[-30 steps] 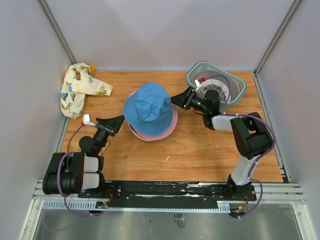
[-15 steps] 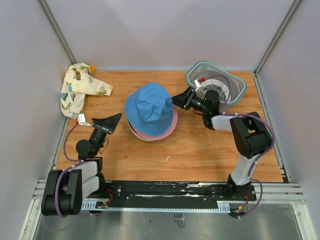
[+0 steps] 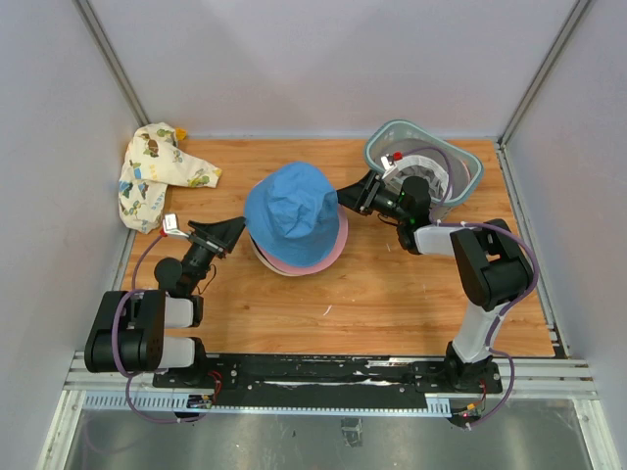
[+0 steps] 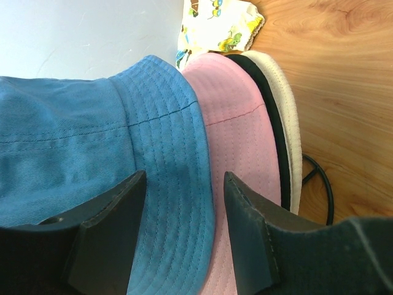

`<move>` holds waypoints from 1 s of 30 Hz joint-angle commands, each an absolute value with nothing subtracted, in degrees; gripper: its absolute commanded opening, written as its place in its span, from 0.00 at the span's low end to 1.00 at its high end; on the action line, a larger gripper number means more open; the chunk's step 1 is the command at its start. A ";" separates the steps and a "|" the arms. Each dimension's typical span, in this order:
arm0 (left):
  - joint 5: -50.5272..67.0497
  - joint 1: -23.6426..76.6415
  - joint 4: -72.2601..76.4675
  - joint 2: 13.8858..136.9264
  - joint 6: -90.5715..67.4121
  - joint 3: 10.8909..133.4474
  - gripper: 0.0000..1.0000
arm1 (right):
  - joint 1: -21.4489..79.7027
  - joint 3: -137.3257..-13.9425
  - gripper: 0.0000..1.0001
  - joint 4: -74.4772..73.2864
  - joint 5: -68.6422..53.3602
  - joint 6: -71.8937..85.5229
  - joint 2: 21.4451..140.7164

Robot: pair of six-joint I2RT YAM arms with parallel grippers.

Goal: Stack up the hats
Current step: Stack the hat on the hat.

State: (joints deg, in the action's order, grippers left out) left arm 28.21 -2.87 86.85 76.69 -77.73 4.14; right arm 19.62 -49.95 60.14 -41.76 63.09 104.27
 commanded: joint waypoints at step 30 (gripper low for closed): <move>25.07 0.19 105.00 85.88 -78.04 5.13 0.01 | 20.68 -50.31 0.38 61.25 -42.28 62.94 105.73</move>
